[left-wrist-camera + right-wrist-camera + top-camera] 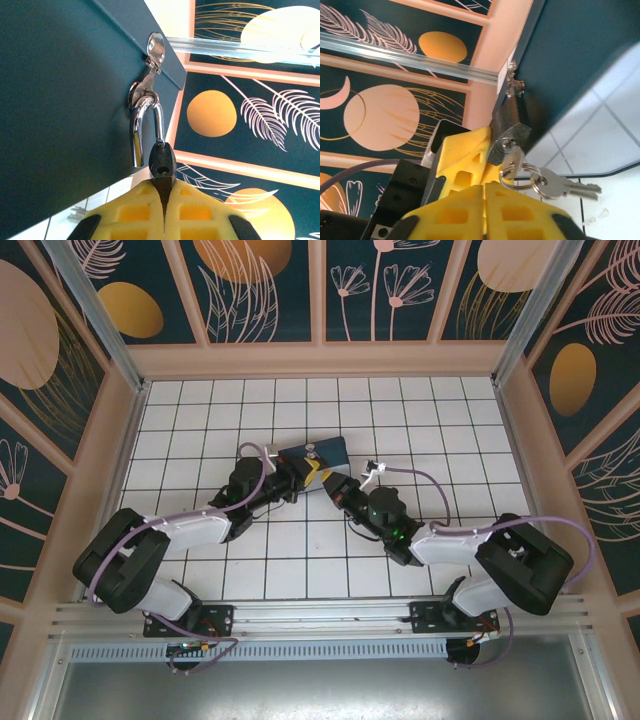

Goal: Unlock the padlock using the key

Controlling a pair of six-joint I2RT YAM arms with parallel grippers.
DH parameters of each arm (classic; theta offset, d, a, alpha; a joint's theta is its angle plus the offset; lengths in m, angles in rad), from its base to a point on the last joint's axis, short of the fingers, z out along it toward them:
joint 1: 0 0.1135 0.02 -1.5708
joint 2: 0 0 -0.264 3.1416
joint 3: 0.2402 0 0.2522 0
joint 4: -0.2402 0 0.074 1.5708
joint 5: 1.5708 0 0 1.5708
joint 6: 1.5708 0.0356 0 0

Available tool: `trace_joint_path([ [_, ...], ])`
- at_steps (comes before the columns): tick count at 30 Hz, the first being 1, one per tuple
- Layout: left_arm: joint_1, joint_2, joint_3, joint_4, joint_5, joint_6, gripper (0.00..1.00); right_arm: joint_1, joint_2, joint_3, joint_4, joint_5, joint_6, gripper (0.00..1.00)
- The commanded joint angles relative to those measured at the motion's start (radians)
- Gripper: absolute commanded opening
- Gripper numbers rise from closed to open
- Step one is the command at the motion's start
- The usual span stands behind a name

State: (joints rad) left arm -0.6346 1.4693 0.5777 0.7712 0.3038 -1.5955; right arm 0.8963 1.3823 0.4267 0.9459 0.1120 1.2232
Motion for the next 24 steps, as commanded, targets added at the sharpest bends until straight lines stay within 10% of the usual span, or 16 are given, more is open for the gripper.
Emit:
trace_joint_path([
  [1,0.012,-0.059,0.008,0.021,-0.023,0.055,0.0,0.003,-0.099,0.008,-0.207,0.011,-0.01,0.19],
  [6,0.014,-0.081,0.036,-0.056,-0.013,0.114,0.0,-0.044,-0.317,0.029,-0.61,0.093,-0.293,0.28],
  [12,0.014,-0.084,0.059,-0.108,0.023,0.154,0.0,-0.111,-0.368,0.098,-0.673,-0.075,-0.924,0.36],
  [24,0.014,-0.068,0.065,-0.102,0.066,0.152,0.0,0.061,-0.138,0.124,-0.394,0.158,-1.669,0.34],
])
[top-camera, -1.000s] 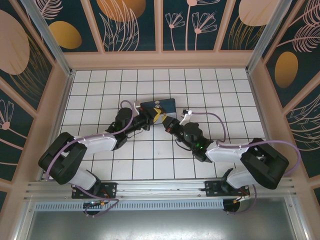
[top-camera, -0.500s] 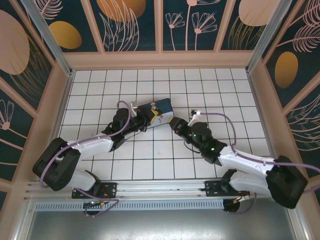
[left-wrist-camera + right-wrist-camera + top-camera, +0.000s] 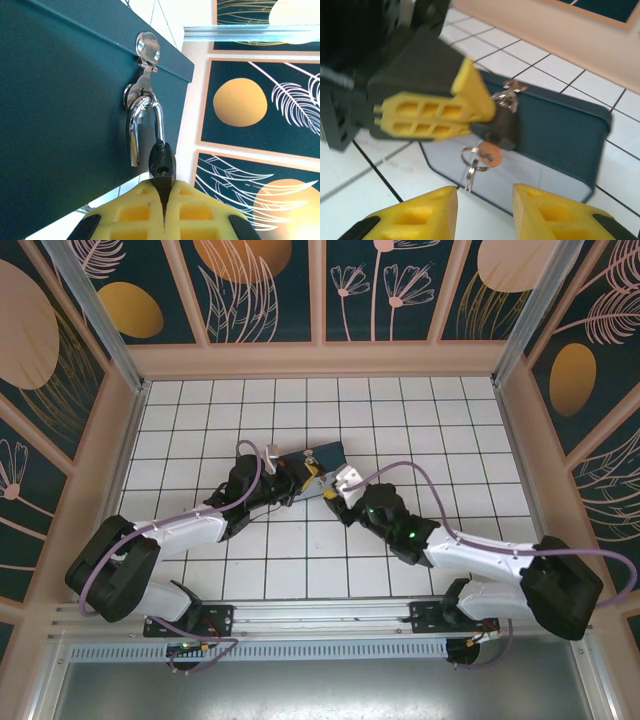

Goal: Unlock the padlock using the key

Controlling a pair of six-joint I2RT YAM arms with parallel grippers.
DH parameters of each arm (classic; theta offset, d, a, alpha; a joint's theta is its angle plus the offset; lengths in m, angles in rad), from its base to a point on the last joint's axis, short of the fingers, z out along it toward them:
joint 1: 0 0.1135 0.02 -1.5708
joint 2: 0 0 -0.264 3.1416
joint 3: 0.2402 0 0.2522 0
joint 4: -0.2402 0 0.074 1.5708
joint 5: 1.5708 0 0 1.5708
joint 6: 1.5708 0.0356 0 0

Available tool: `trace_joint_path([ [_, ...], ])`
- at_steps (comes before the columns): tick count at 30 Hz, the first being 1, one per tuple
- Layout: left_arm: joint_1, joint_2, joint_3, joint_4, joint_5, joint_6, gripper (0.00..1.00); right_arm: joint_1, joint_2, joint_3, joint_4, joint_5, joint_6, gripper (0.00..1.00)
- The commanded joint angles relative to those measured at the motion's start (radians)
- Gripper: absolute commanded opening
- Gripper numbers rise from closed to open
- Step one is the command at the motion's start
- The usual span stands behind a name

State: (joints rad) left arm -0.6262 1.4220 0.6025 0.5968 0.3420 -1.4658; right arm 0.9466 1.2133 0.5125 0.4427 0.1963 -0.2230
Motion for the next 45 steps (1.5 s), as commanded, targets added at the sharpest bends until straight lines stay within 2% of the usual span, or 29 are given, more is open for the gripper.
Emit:
trace_joint_path([
  [1,0.005,-0.018,0.042,0.076,0.029,0.021,0.0,0.011,0.044,0.036,0.132,0.084,-0.253,0.34],
  [8,0.006,-0.002,0.055,0.084,0.041,0.021,0.0,0.029,0.11,0.018,0.275,0.127,-0.382,0.33],
  [15,0.006,0.01,0.061,0.09,0.048,0.016,0.0,0.031,0.159,0.032,0.279,0.119,-0.399,0.32],
  [21,0.006,0.011,0.065,0.084,0.049,0.019,0.0,0.029,0.153,0.033,0.279,0.136,-0.392,0.18],
  [27,0.006,0.009,0.054,0.123,0.051,-0.003,0.0,0.03,0.166,0.067,0.236,0.173,-0.309,0.1],
  [30,0.006,0.012,0.033,0.186,0.045,-0.05,0.0,0.037,0.193,0.101,0.227,0.237,-0.125,0.06],
  [36,0.006,0.013,0.02,0.22,0.029,-0.108,0.0,0.041,0.227,0.122,0.267,0.35,0.393,0.0],
  [40,0.006,0.009,0.014,0.211,0.01,-0.113,0.0,0.045,0.217,0.121,0.285,0.357,0.729,0.0],
  [45,0.005,0.004,0.002,0.211,-0.009,-0.116,0.0,0.034,0.188,0.089,0.307,0.309,1.029,0.0],
])
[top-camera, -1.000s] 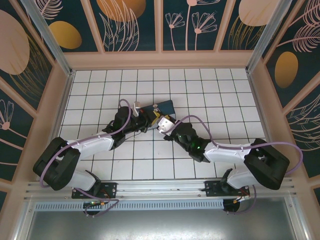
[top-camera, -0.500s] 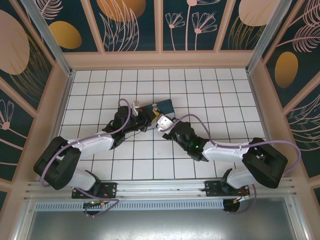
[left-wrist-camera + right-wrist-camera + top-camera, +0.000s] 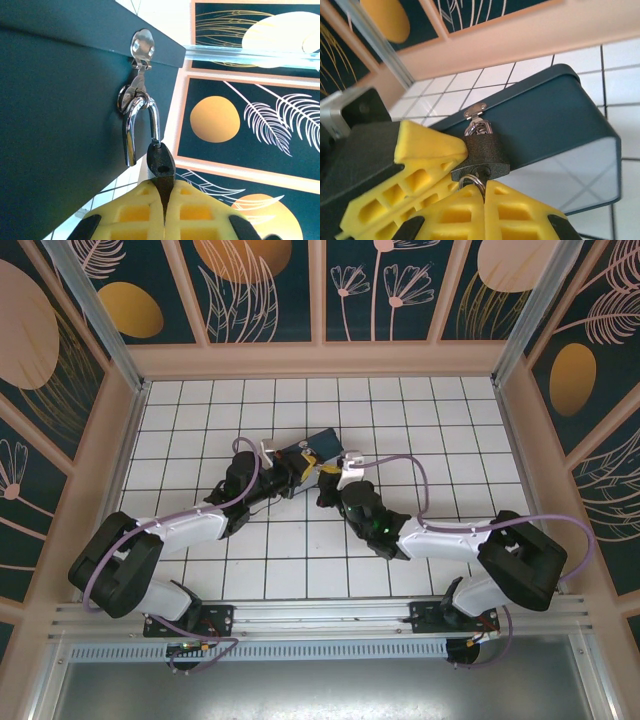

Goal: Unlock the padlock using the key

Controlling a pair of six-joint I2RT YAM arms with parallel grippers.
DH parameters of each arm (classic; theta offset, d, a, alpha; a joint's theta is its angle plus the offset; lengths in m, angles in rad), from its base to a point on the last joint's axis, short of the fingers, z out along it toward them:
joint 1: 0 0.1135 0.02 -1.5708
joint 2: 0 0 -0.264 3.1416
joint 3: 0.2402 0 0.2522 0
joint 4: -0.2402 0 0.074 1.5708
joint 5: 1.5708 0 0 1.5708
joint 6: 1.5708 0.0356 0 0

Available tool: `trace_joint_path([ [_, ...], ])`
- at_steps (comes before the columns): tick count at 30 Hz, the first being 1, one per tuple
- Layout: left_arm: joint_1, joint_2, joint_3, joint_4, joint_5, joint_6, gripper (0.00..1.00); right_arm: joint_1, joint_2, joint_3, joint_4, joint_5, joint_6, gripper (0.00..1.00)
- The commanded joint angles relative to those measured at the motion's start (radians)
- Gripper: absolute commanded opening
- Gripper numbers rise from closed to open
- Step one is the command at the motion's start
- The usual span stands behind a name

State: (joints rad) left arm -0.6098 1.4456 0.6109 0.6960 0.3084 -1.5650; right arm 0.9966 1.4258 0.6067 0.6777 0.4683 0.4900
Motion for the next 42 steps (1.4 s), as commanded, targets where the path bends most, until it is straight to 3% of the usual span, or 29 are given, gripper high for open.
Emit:
trace_joint_path([
  [1,-0.01,-0.021,-0.009,0.116,0.022,-0.02,0.0,-0.019,-0.028,-0.015,0.089,0.018,0.368,0.0],
  [7,-0.01,-0.028,-0.018,0.121,0.011,-0.015,0.0,-0.056,-0.015,-0.114,0.27,-0.094,0.691,0.0],
  [13,-0.01,-0.039,-0.038,0.11,0.008,-0.014,0.0,-0.062,-0.037,-0.092,0.206,-0.124,0.657,0.0],
  [15,-0.01,-0.043,-0.042,0.106,0.006,-0.013,0.0,-0.066,-0.071,-0.104,0.165,-0.122,0.623,0.07],
  [18,-0.01,-0.044,-0.04,0.096,0.011,-0.008,0.0,-0.116,-0.136,-0.114,0.068,-0.212,0.437,0.19],
  [22,-0.008,-0.047,-0.029,0.076,0.026,0.006,0.0,-0.172,-0.203,-0.062,-0.151,-0.416,-0.109,0.33],
  [25,-0.007,-0.052,-0.015,0.049,0.039,0.033,0.0,-0.142,-0.224,-0.065,-0.248,-0.38,-0.471,0.35],
  [27,-0.007,-0.05,-0.008,0.046,0.048,0.039,0.0,-0.126,-0.233,-0.093,-0.21,-0.328,-0.612,0.36],
  [36,-0.007,-0.034,0.006,0.035,0.072,0.061,0.0,-0.061,-0.136,-0.102,0.004,-0.165,-1.021,0.3],
  [42,-0.007,-0.024,0.011,0.033,0.07,0.06,0.0,-0.03,-0.073,-0.108,0.066,-0.158,-1.116,0.29],
])
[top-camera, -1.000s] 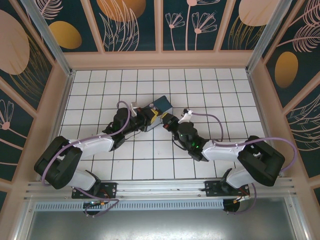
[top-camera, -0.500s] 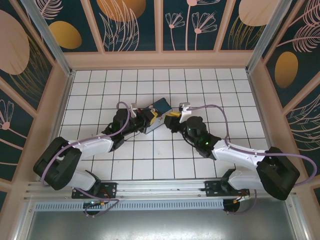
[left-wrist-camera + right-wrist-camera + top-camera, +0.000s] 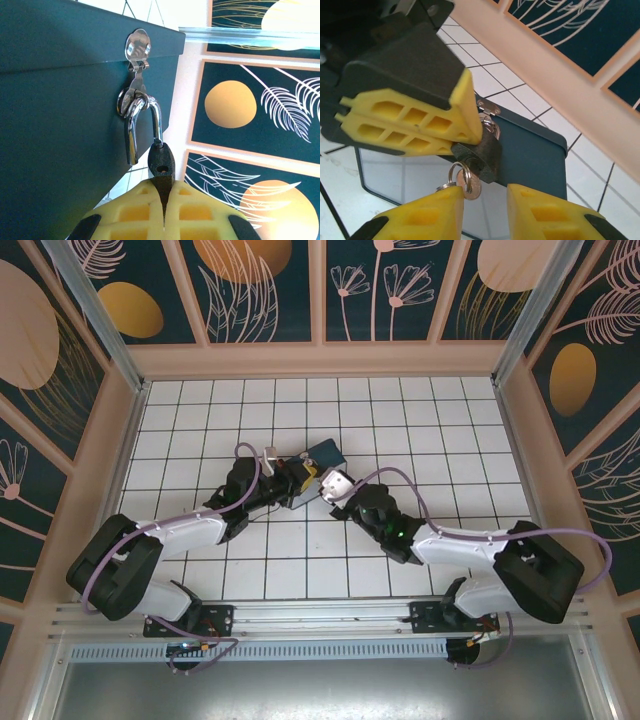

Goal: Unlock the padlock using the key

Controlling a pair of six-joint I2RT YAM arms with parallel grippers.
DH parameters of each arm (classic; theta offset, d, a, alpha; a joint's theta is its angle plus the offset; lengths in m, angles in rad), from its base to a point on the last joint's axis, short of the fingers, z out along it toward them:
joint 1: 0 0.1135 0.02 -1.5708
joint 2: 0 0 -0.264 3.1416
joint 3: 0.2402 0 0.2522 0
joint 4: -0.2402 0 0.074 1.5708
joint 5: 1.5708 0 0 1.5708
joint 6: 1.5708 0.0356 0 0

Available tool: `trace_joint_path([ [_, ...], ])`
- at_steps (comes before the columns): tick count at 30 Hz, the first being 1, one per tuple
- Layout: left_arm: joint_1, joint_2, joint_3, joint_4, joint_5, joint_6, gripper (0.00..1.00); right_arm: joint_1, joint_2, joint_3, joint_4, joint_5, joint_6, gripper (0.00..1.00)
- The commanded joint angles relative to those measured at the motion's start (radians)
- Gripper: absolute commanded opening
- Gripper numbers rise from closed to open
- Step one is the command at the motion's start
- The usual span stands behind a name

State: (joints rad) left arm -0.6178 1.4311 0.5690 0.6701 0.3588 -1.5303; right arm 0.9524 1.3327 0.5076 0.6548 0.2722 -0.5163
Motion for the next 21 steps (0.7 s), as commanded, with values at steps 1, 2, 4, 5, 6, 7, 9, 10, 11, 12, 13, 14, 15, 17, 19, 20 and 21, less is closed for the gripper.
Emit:
trace_joint_path([
  [1,0.001,-0.006,0.054,0.059,0.022,0.026,0.0,0.015,0.026,-0.01,0.099,0.042,-0.113,0.29],
  [2,0.0,-0.006,0.057,0.059,0.022,0.025,0.0,0.016,0.029,-0.013,0.109,0.04,-0.117,0.29],
  [4,0.001,0.0,0.063,0.059,0.025,0.028,0.0,0.017,0.038,-0.011,0.124,0.046,-0.12,0.28],
  [5,0.001,0.003,0.064,0.06,0.027,0.027,0.0,0.017,0.04,-0.008,0.118,0.042,-0.122,0.28],
  [6,0.001,0.003,0.065,0.059,0.026,0.026,0.0,0.02,0.044,-0.004,0.108,0.036,-0.127,0.28],
  [7,0.001,0.005,0.063,0.059,0.023,0.024,0.0,0.027,0.046,-0.004,0.105,0.038,-0.136,0.28],
  [9,0.0,0.005,0.066,0.06,0.026,0.024,0.0,0.034,0.048,-0.008,0.105,0.053,-0.134,0.29],
  [10,0.001,0.005,0.065,0.062,0.028,0.024,0.0,0.032,0.049,-0.01,0.099,0.049,-0.133,0.28],
  [11,0.001,0.005,0.066,0.063,0.027,0.025,0.0,0.034,0.053,-0.01,0.098,0.053,-0.134,0.26],
  [12,0.0,0.002,0.067,0.06,0.026,0.025,0.0,0.034,0.058,-0.008,0.095,0.056,-0.132,0.24],
  [13,0.001,0.004,0.07,0.059,0.028,0.029,0.0,0.034,0.06,-0.007,0.107,0.062,-0.13,0.21],
  [14,0.001,0.004,0.073,0.057,0.032,0.031,0.0,0.034,0.059,-0.007,0.113,0.059,-0.124,0.21],
  [15,0.0,0.003,0.074,0.057,0.035,0.03,0.0,0.031,0.059,-0.001,0.12,0.057,-0.115,0.2],
  [17,0.001,0.001,0.072,0.057,0.035,0.031,0.0,0.028,0.071,0.012,0.113,0.06,-0.125,0.2],
  [19,0.001,-0.005,0.074,0.054,0.036,0.032,0.0,0.028,0.084,0.011,0.123,0.07,-0.14,0.2],
  [20,0.001,-0.005,0.075,0.054,0.038,0.033,0.0,0.028,0.087,0.012,0.125,0.067,-0.143,0.2],
  [21,0.0,-0.006,0.077,0.052,0.04,0.035,0.0,0.028,0.09,0.014,0.13,0.071,-0.144,0.2],
])
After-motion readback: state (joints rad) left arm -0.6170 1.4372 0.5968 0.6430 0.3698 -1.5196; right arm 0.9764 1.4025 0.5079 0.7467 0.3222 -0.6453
